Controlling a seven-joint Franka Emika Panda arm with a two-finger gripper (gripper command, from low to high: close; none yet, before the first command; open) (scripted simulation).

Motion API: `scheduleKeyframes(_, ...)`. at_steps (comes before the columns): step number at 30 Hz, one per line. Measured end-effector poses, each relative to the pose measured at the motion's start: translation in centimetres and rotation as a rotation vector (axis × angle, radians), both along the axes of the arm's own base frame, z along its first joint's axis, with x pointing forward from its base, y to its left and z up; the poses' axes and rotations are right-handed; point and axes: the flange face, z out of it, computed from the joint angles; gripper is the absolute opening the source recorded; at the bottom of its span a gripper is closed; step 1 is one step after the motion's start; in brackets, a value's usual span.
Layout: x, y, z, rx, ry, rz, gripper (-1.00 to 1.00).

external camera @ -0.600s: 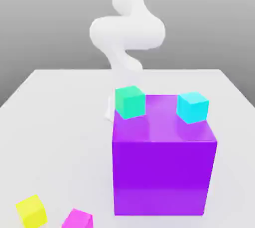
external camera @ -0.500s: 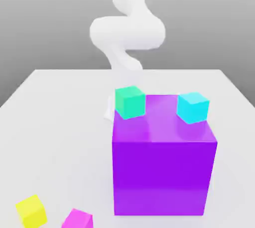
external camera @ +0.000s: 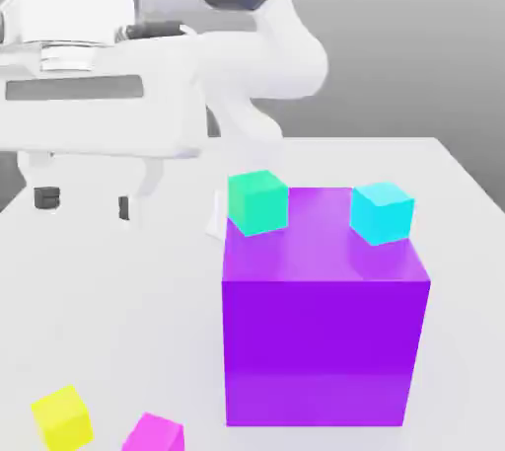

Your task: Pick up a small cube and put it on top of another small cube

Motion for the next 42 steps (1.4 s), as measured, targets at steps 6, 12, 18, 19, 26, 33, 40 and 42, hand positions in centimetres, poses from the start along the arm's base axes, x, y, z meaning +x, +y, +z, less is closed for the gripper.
scheduleKeyframes(6, -0.8, -4.2, -10.9, 0.043, 0.148, -0.162, 0.00)
scheduleKeyframes(12, -3.1, -7.2, -21.1, 0.062, 0.265, -0.292, 0.00)
scheduleKeyframes(18, -3.3, -7.3, -25.3, 0.063, 0.270, -0.298, -1.00)
scheduleKeyframes(19, -3.3, -7.3, -25.3, 0.062, 0.270, -0.298, -1.00)
scheduleKeyframes(26, -3.3, -7.4, -20.9, 0.063, 0.270, -0.299, -1.00)
scheduleKeyframes(33, -3.0, -1.6, -12.2, 0.081, 0.265, -0.088, -1.00)
scheduleKeyframes(40, -5.0, 5.1, -4.3, 0.069, 0.261, 0.162, -1.00)
scheduleKeyframes(42, -6.0, 6.6, -2.2, 0.061, 0.260, 0.227, -1.00)
